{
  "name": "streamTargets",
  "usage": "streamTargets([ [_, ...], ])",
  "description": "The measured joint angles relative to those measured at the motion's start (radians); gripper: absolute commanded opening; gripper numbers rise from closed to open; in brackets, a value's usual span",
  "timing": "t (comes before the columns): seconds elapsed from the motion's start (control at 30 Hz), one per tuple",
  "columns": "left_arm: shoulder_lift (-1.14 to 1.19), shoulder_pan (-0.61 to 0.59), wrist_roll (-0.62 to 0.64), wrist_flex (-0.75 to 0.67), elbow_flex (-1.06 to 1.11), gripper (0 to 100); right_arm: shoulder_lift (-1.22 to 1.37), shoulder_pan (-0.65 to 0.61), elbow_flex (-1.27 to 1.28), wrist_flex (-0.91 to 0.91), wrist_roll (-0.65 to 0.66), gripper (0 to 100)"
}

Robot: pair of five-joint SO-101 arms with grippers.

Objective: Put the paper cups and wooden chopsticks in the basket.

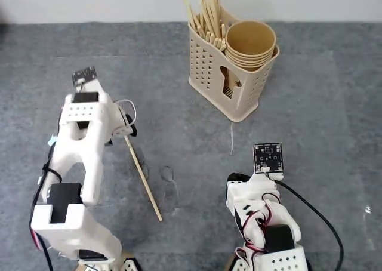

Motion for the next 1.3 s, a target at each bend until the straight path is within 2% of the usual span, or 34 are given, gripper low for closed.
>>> streamTargets([
  [0.2, 0.017, 0.0, 0.0, -0.172, 0.103, 21, 0.0, 0.0, 0.0, 0.0, 0.0, 1.9],
  [0.33, 0.106, 0.005, -0.005, -0.203, 0.08, 12, 0.0, 0.002, 0.0, 0.0, 0.0, 1.9],
  [0.5, 0.219, 0.012, -0.002, -0.087, -0.104, 1, 0.0, 0.002, 0.0, 0.0, 0.0, 1.9],
  [0.7, 0.318, 0.011, 0.0, 0.015, -0.249, 1, 0.0, 0.002, 0.0, 0.0, 0.0, 1.9],
  [0.9, 0.331, 0.011, 0.0, 0.035, -0.279, 1, 0.0, 0.002, 0.0, 0.0, 0.0, 1.9],
  [1.07, 0.269, -0.002, 0.012, 0.052, -0.292, 1, 0.0, 0.002, 0.0, 0.0, 0.0, 1.9],
  [1.3, 0.049, 0.04, 0.046, 0.054, -0.356, 1, 0.0, 0.002, 0.0, 0.0, 0.0, 1.9],
])
